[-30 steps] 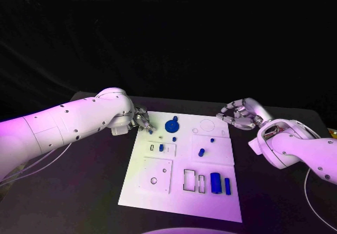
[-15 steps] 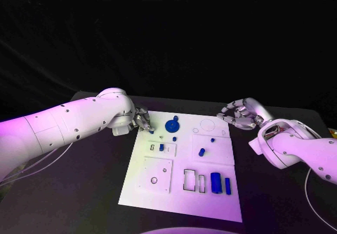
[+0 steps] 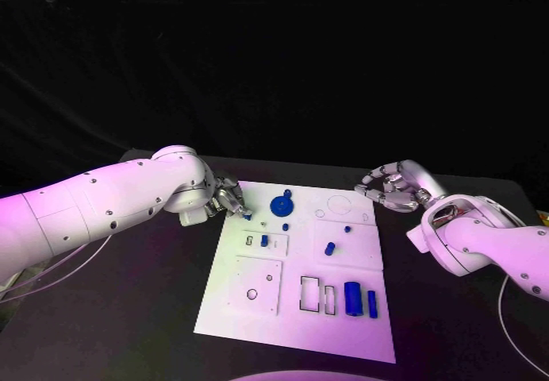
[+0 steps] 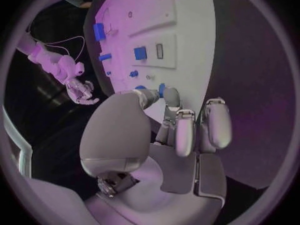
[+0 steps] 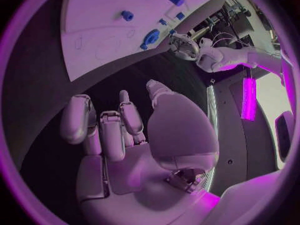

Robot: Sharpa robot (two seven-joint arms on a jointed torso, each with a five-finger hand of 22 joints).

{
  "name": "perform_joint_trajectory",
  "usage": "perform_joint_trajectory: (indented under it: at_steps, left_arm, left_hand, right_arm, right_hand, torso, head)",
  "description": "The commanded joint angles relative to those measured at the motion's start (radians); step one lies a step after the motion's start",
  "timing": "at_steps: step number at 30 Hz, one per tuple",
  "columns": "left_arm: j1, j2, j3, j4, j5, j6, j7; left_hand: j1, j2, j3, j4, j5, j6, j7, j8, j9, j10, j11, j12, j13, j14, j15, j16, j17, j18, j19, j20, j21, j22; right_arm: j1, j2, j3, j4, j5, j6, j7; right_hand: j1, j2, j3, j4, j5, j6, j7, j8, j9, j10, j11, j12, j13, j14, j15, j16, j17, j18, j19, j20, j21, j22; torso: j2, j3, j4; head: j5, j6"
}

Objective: Assemble the parts on the task board

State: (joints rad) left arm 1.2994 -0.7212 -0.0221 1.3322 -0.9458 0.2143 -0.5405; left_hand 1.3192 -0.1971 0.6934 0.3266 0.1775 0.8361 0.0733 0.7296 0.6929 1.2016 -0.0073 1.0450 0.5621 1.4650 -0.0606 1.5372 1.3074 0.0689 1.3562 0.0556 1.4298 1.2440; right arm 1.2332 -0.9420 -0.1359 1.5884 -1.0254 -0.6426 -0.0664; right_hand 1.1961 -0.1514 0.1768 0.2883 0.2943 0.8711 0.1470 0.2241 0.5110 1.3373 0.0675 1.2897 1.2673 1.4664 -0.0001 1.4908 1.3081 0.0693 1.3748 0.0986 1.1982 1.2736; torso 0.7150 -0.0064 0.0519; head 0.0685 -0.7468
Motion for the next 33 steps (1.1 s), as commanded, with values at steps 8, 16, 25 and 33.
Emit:
perform_joint_trajectory:
  at_steps: [8, 16, 25, 33]
  left_arm:
    - [-0.019, -0.071, 0.001, 0.112, 0.008, -0.06, 0.043]
    - [-0.042, -0.098, 0.001, 0.158, -0.06, -0.066, 0.043]
    - [-0.061, -0.104, 0.0, 0.188, -0.106, -0.069, 0.034]
    - [-0.067, -0.101, 0.0, 0.197, -0.12, -0.058, 0.029]
  left_hand:
    - [-0.022, -0.025, 0.196, -0.171, 0.008, 0.003, -0.007, 0.019, 0.058, 0.022, -0.003, 0.011, 0.013, 0.09, -0.004, 0.007, 0.208, 0.0, 0.015, -0.006, 0.011, 0.017]
    - [-0.028, -0.031, 0.207, -0.178, 0.009, 0.007, -0.008, 0.022, 0.059, 0.03, -0.005, 0.016, 0.022, 0.091, -0.005, 0.008, 0.21, -0.002, 0.021, -0.007, 0.016, 0.026]
    - [-0.032, -0.035, 0.215, -0.183, 0.01, 0.01, -0.009, 0.024, 0.059, 0.037, -0.006, 0.021, 0.03, 0.091, -0.006, 0.009, 0.21, -0.003, 0.025, -0.008, 0.018, 0.032]
    - [-0.036, -0.04, 0.222, -0.187, 0.012, 0.014, -0.011, 0.026, 0.059, 0.043, -0.007, 0.025, 0.038, 0.091, -0.007, 0.009, 0.21, -0.004, 0.028, -0.009, 0.021, 0.037]
  right_arm:
    - [-0.001, -0.002, 0.0, -0.001, -0.006, 0.014, 0.004]
    - [-0.002, -0.002, 0.0, -0.003, -0.006, 0.015, 0.005]
    - [-0.003, -0.001, 0.0, -0.005, -0.003, 0.008, 0.013]
    - [-0.004, -0.001, 0.0, -0.008, 0.007, 0.001, 0.028]
  right_hand:
    - [0.002, 0.007, -0.006, 0.002, 0.004, -0.006, 0.002, 0.004, 0.001, -0.005, -0.001, 0.0, 0.001, 0.052, -0.007, -0.005, 0.031, 0.02, -0.004, -0.001, -0.006, -0.001]
    - [0.001, 0.01, -0.008, 0.002, 0.007, -0.006, 0.002, 0.004, 0.001, -0.005, -0.001, -0.001, 0.0, 0.051, -0.007, -0.006, 0.029, 0.02, -0.004, -0.001, -0.007, -0.002]
    - [0.002, 0.011, -0.008, 0.002, 0.009, -0.006, 0.002, 0.005, 0.002, -0.01, -0.001, -0.006, -0.005, 0.049, -0.008, -0.01, 0.017, 0.024, -0.012, -0.001, -0.024, -0.014]
    - [0.011, 0.02, -0.024, 0.001, 0.017, -0.01, 0.001, 0.011, 0.004, -0.049, -0.002, -0.052, -0.052, 0.02, -0.009, -0.063, -0.082, 0.048, -0.071, -0.002, -0.147, -0.104]
  torso:
    - [-0.001, -0.0006, 0.0013]
    - [0.001, -0.0018, 0.0005]
    - [0.002, -0.0013, -0.0005]
    - [0.003, -0.0011, -0.0011]
  head:
    - [0.002, -0.002]
    - [0.006, -0.003]
    - [0.009, -0.006]
    - [0.009, -0.009]
